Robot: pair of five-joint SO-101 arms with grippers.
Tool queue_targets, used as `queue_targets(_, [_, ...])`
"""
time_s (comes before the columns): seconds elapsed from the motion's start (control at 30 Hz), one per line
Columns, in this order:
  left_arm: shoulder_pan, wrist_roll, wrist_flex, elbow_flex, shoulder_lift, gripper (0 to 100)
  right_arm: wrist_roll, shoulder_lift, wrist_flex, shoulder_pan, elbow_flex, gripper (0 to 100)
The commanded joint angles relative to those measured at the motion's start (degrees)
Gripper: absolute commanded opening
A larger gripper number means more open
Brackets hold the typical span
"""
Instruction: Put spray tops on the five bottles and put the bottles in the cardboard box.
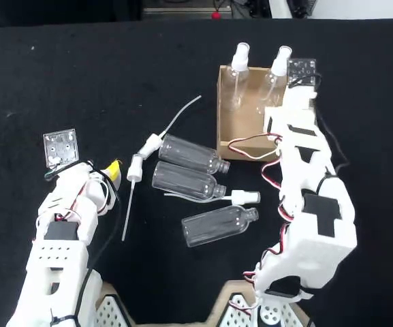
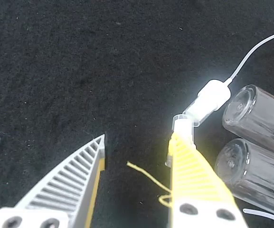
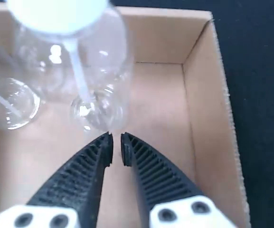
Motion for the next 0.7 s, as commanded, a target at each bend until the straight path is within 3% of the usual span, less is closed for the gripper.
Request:
queue_targets(0.0, [-0.6, -0.2, -1.2, -0.6, -0.4, 21, -0.4, -0.7, -1.4, -1.8, -3.4, 1.1])
queue_targets(0.67, [-0.6, -0.2, -1.2, -0.6, -0.4, 21, -0.4, 2.4, -5.1, -2.0, -3.7, 1.1])
